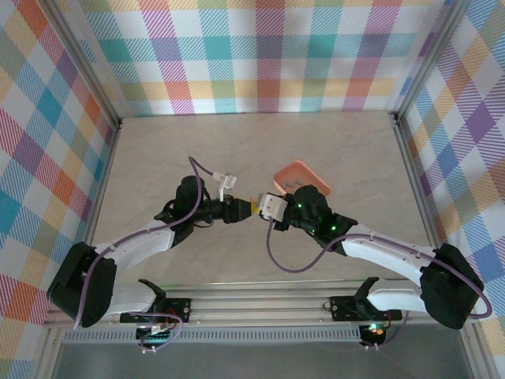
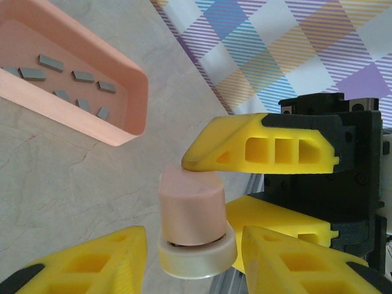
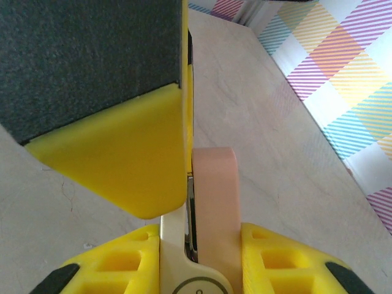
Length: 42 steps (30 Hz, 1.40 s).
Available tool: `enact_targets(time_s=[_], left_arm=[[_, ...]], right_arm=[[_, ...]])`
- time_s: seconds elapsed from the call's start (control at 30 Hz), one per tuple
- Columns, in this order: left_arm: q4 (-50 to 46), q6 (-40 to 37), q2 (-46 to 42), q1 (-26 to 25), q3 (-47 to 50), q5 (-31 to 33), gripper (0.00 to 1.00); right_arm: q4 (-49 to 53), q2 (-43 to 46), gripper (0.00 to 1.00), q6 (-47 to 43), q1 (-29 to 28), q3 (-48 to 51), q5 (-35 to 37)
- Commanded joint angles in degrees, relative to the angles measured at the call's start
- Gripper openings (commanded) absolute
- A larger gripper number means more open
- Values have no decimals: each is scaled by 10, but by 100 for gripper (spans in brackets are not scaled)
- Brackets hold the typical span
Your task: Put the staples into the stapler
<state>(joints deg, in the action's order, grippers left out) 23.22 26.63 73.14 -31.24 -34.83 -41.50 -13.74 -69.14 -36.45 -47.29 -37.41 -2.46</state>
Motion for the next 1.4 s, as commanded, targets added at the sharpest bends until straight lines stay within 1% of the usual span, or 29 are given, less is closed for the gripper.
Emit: enact_targets(time_s=[0.0,0.17,0.37,0.5,0.67,0.73,0.83,0.87,0.93,1.07,1.17,1.23,1.37], left_arm=[[35,5,0,-7,-13,-6,44],[39,7,0,-7,-11,4,44],[43,10,2,-7,-9,8,40],[46,11,0,-7,-6,10,29],[28,-8,-8,-7,-7,18,12],[-2,-37,-18,-7,-10,27,6],[-57,-110,-38,-7,-19,39,0],[-83,-142,-45,-7,-24,43,0],[-129,-207,-59,-7,-34,51,0],[-174,-313,-81,-7,-44,44,0],[-172,-353,-96,-7,-40,29,0],[-164,-382,-107,-7,-33,8,0],[-170,-422,-118,-8,-29,-35,0]], right_arm=[[-24,11,27,-3,-4,4,-17],[-26,12,27,-5,-4,4,-25],[-27,15,27,-7,-5,4,-26],[-28,15,27,-7,-4,4,-28],[-26,17,28,-3,-4,4,-21],[-21,22,33,11,-4,5,-18],[8,38,46,36,2,6,-20],[20,46,52,45,7,6,-30],[67,67,59,62,26,0,-77],[187,82,63,76,69,-38,-194],[256,68,63,69,75,-69,-244],[280,54,63,66,75,-86,-274],[291,23,63,66,75,-108,-320]])
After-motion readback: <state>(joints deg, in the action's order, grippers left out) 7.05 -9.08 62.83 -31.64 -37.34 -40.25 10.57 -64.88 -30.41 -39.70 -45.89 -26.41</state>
